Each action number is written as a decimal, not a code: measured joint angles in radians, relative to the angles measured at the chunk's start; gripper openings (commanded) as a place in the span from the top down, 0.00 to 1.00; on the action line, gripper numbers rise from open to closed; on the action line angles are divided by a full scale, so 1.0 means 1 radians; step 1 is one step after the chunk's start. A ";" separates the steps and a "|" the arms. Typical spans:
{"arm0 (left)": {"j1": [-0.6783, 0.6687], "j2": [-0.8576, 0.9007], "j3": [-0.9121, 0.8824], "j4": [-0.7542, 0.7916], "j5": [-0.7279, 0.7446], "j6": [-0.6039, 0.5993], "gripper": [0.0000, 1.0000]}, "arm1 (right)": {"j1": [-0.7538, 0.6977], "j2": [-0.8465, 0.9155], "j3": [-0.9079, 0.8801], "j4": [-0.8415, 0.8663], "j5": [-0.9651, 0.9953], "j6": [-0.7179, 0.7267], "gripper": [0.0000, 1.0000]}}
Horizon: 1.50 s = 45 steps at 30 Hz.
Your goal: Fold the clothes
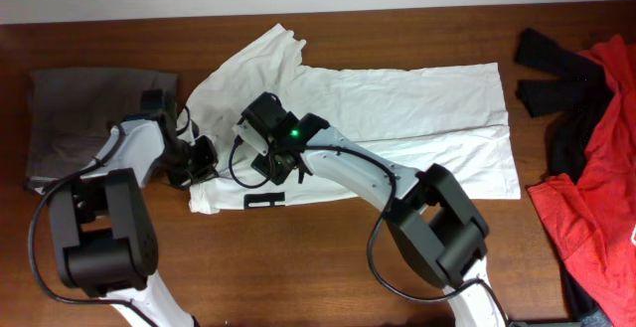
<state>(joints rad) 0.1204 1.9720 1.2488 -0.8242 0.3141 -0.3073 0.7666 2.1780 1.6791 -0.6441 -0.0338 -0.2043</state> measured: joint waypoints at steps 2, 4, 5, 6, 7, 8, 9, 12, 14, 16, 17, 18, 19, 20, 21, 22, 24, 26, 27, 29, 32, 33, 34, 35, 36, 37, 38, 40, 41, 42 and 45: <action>0.007 0.000 0.000 0.000 0.000 -0.004 1.00 | 0.000 0.012 0.000 0.001 0.003 -0.004 0.41; 0.010 0.000 0.000 0.000 -0.002 -0.005 1.00 | 0.000 0.019 0.000 0.001 0.005 -0.006 0.41; 0.010 0.000 0.000 0.000 -0.003 -0.005 1.00 | 0.000 0.020 0.000 0.001 0.007 -0.006 0.41; 0.010 0.000 0.000 0.000 -0.003 -0.007 1.00 | 0.000 0.021 0.000 0.002 0.008 -0.005 0.41; 0.010 0.000 0.000 0.001 -0.003 -0.007 1.00 | 0.000 0.021 0.000 0.003 0.008 -0.006 0.41; 0.010 0.000 0.000 0.002 -0.003 -0.007 1.00 | 0.000 0.021 0.000 0.004 0.008 -0.006 0.41; 0.010 0.000 0.000 0.003 -0.004 -0.007 1.00 | 0.000 0.021 0.000 0.006 0.008 -0.006 0.41; 0.010 0.000 -0.001 0.006 -0.004 -0.007 1.00 | 0.000 0.021 0.000 0.010 0.007 -0.006 0.42; 0.010 0.000 -0.002 0.008 -0.004 -0.007 1.00 | 0.000 0.022 0.000 0.006 0.005 -0.006 0.42; 0.010 0.000 -0.002 0.014 -0.006 -0.007 1.00 | 0.000 0.023 0.000 -0.001 -0.005 -0.006 0.41; 0.010 0.000 -0.003 0.018 -0.007 -0.007 1.00 | 0.000 0.023 0.000 -0.003 -0.011 -0.006 0.42; 0.010 0.000 -0.003 0.018 -0.007 -0.008 1.00 | 0.000 0.023 0.000 -0.003 -0.015 -0.006 0.41; 0.010 0.000 -0.004 0.018 -0.007 -0.008 1.00 | 0.000 0.023 0.000 -0.002 -0.017 -0.006 0.42; 0.010 0.000 -0.004 0.018 -0.007 -0.008 1.00 | 0.000 0.023 0.000 -0.002 -0.019 -0.005 0.42; 0.010 0.000 -0.004 0.019 -0.007 -0.008 1.00 | 0.000 0.023 0.000 -0.002 -0.020 -0.006 0.42; 0.010 0.000 -0.005 0.019 -0.007 -0.008 1.00 | 0.000 0.023 0.000 -0.002 -0.020 -0.006 0.41; 0.010 0.000 -0.005 0.019 -0.007 -0.008 1.00 | 0.000 0.023 0.000 0.002 -0.020 -0.006 0.41; 0.010 0.000 -0.005 0.019 -0.007 -0.008 1.00 | 0.000 0.023 0.000 0.002 -0.020 -0.005 0.41; 0.010 0.000 -0.005 0.019 -0.007 -0.007 1.00 | 0.000 0.023 0.000 0.002 -0.020 -0.005 0.41; 0.010 0.000 -0.005 0.019 -0.007 -0.008 1.00 | 0.000 0.024 0.000 0.003 -0.024 -0.004 0.40; 0.010 0.000 -0.006 0.020 -0.007 -0.008 1.00 | 0.000 0.037 0.000 0.006 -0.029 -0.001 0.39; 0.010 0.000 -0.006 0.020 -0.007 -0.008 1.00 | 0.000 0.043 0.000 0.009 -0.031 -0.001 0.39; 0.010 0.000 -0.006 0.020 -0.007 -0.007 1.00 | 0.000 0.051 0.000 0.013 -0.031 0.000 0.39; 0.010 0.000 -0.006 0.020 -0.007 -0.008 1.00 | 0.000 0.057 0.000 0.015 -0.032 0.000 0.39; 0.010 0.000 -0.006 0.020 -0.007 -0.008 1.00 | 0.000 0.061 0.000 0.018 -0.032 -0.001 0.39; 0.010 0.000 -0.006 0.020 -0.007 -0.008 1.00 | 0.000 0.064 0.000 0.019 -0.032 0.000 0.40; 0.010 0.000 -0.006 0.020 -0.007 -0.008 1.00 | 0.000 0.066 0.000 0.019 -0.032 -0.001 0.40; 0.010 0.000 -0.006 0.020 -0.007 -0.008 1.00 | 0.000 0.067 0.000 0.018 -0.033 0.000 0.45; 0.010 0.000 -0.006 0.020 -0.007 -0.008 1.00 | 0.000 0.067 0.000 0.018 -0.034 -0.003 0.46; 0.010 0.000 -0.006 0.021 -0.007 -0.008 1.00 | 0.000 0.067 0.000 0.018 -0.035 0.000 0.49; 0.010 0.000 -0.006 0.021 -0.007 -0.008 1.00 | 0.000 0.067 0.000 0.019 -0.035 -0.001 0.68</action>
<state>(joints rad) 0.1307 1.9724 1.2427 -0.8032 0.3073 -0.3149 0.7666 2.2452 1.6791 -0.6250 -0.0685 -0.2054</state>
